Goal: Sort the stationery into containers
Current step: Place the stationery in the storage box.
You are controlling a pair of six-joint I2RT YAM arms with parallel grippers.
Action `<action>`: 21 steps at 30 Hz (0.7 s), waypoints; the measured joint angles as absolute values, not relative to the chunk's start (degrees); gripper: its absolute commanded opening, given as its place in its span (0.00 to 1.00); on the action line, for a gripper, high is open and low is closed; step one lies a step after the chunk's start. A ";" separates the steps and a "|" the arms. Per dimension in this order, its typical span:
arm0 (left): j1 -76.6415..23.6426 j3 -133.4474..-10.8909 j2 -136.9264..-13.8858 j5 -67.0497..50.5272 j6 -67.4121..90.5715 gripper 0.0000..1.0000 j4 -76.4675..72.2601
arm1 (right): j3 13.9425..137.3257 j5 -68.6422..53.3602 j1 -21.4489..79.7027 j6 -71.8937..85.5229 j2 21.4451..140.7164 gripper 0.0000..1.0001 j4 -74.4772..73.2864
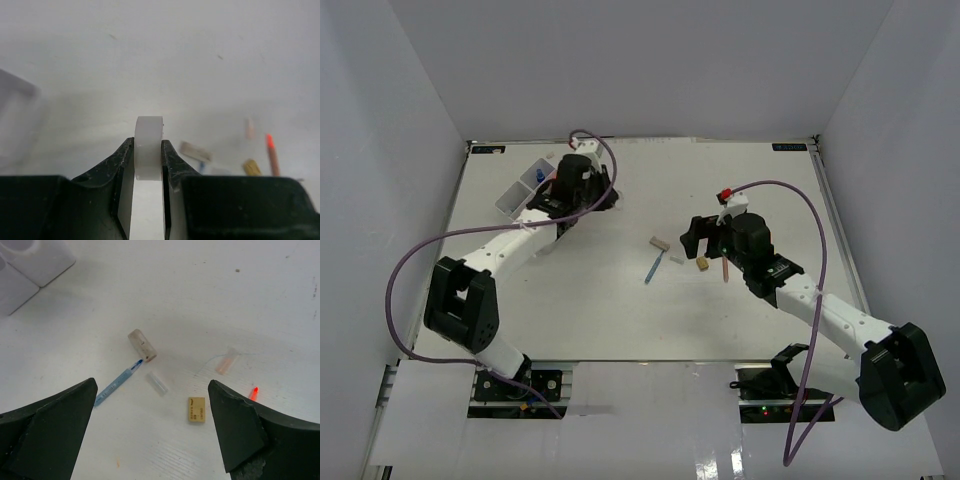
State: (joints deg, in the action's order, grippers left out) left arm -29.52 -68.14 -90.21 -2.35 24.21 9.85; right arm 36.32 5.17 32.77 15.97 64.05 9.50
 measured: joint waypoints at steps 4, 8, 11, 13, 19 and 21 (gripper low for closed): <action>-19.38 -71.05 -90.61 2.44 17.67 0.04 11.42 | 36.32 6.81 32.77 13.41 63.59 0.98 8.67; -14.39 -74.48 -92.90 4.08 13.13 0.05 11.77 | 36.29 6.61 32.77 11.07 63.37 0.98 8.01; -12.34 -76.73 -96.29 4.16 10.63 0.08 11.73 | 36.10 6.09 32.77 9.80 63.37 0.98 7.27; -11.55 -77.32 -98.54 4.10 9.56 0.08 11.81 | 35.79 5.93 32.77 9.19 63.35 0.98 7.09; -11.00 -77.19 -102.15 3.09 7.90 0.10 12.34 | 35.29 5.87 32.77 7.97 63.02 0.98 6.33; -11.09 -76.51 -102.10 2.76 7.35 0.12 11.77 | 34.94 5.85 32.77 7.62 62.94 0.98 6.24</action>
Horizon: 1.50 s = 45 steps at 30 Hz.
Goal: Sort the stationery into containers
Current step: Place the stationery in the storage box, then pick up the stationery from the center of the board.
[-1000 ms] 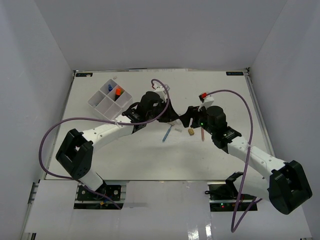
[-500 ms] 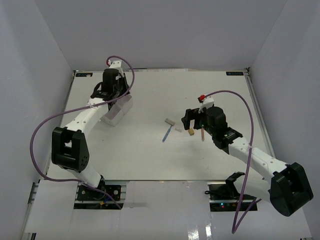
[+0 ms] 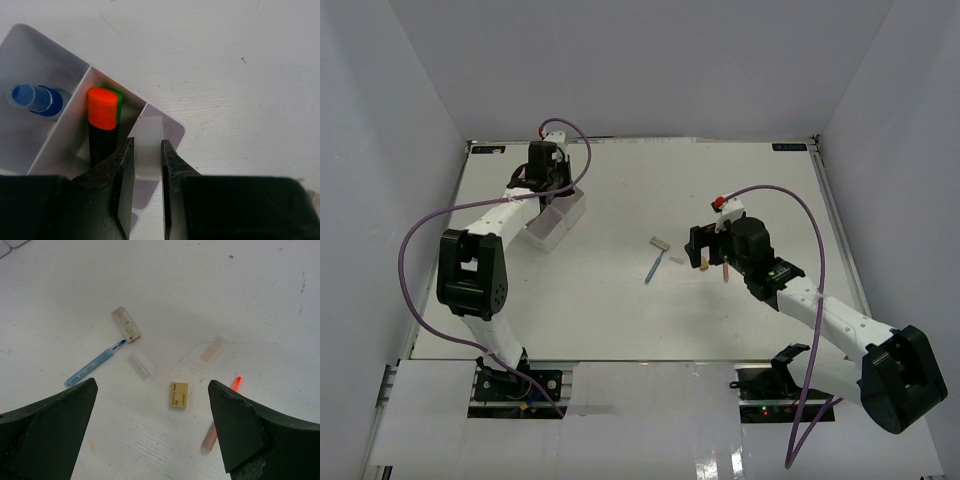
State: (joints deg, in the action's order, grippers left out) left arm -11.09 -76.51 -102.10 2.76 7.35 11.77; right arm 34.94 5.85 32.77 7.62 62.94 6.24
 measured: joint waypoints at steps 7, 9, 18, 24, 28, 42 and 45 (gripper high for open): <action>-11.09 -74.61 -102.15 3.01 6.26 0.28 11.79 | 34.79 5.87 32.77 6.57 63.70 0.98 6.07; -11.09 -74.50 -102.15 3.01 6.20 0.35 11.81 | 34.79 5.91 32.77 6.20 64.31 0.98 6.02; -11.07 -74.35 -102.15 4.21 5.80 0.57 12.23 | 34.79 6.35 32.77 5.10 68.77 0.92 4.75; -11.07 -74.26 -100.25 5.08 6.48 0.72 14.92 | 35.16 7.18 32.77 4.95 72.20 0.88 2.57; -11.09 -73.32 -94.48 4.84 7.99 0.85 17.10 | 36.27 7.92 32.77 5.08 75.77 0.82 1.08; -11.07 -58.11 -65.56 -2.09 12.69 0.96 14.59 | 40.14 9.76 32.77 5.78 85.71 0.52 -3.05; -11.09 -54.89 -64.82 -4.23 13.06 0.96 14.68 | 40.97 10.02 32.77 5.87 87.05 0.49 -3.05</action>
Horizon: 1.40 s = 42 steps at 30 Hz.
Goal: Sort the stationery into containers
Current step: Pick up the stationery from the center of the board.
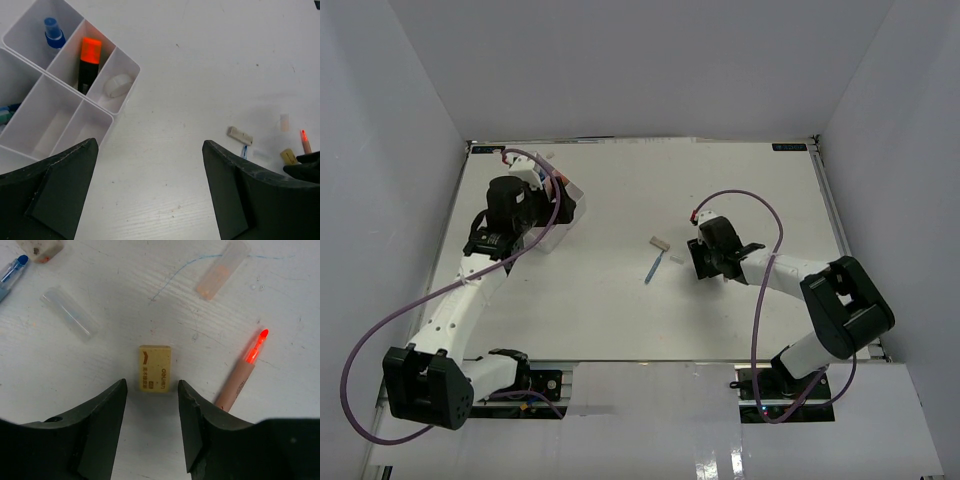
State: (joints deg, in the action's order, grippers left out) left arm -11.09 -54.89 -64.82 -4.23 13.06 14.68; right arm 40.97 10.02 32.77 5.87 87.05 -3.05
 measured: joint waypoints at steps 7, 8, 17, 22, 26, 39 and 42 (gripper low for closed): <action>-11.07 -53.56 -64.03 -8.05 14.79 0.96 15.07 | 42.54 10.39 32.77 6.15 88.75 0.38 -2.87; -11.07 -53.56 -63.57 -8.71 15.44 0.96 15.07 | 42.54 10.46 32.77 6.28 88.75 0.37 -2.87; -11.09 -53.56 -59.05 -18.74 24.36 0.96 15.00 | 41.47 10.63 35.66 5.13 81.93 0.17 -3.29; -12.91 -53.49 -61.21 -25.04 28.84 0.96 15.05 | 41.36 8.88 42.28 2.02 74.19 0.17 0.54; -18.28 -53.82 -64.79 -26.81 30.81 0.96 15.18 | 41.34 6.57 46.94 -1.04 69.91 0.17 5.91; -29.02 -57.52 -72.62 -26.13 34.96 0.77 14.48 | 41.28 2.52 51.51 -5.45 67.85 0.18 19.18; -29.89 -58.00 -73.32 -26.11 35.40 0.72 14.13 | 41.28 2.20 51.51 -5.41 67.92 0.18 20.49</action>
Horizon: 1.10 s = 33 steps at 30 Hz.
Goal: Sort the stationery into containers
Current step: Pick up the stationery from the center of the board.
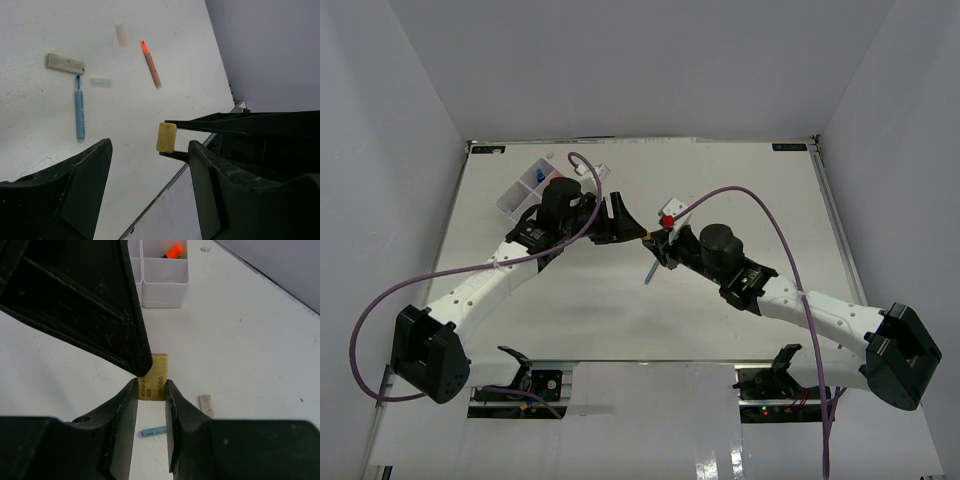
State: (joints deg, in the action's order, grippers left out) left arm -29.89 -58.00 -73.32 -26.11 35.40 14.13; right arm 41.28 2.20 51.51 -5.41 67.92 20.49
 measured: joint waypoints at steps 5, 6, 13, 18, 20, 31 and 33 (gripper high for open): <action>-30.83 -58.26 -74.19 -26.06 35.90 0.62 13.26 | 41.28 2.02 51.51 -5.41 67.92 0.18 21.69; -30.92 -58.26 -74.35 -26.04 35.97 0.58 13.06 | 41.28 1.91 51.51 -5.41 67.92 0.18 21.76; -31.55 -58.35 -74.78 -26.30 36.51 0.27 11.00 | 41.23 1.28 51.51 -5.37 67.99 0.19 22.55; -31.83 -58.35 -74.78 -26.61 36.67 0.12 9.93 | 41.08 1.45 51.48 -5.37 67.99 0.30 22.92; -31.86 -58.35 -74.74 -26.48 36.64 0.11 9.82 | 41.08 1.54 51.48 -5.17 67.99 0.44 22.98; -26.11 -58.94 -72.53 -7.64 29.30 0.11 19.11 | 38.76 7.25 51.53 -4.16 67.64 0.91 19.55; -21.30 -59.11 -72.03 -3.55 27.49 0.11 21.41 | 37.58 9.19 51.37 -3.81 67.02 0.90 18.44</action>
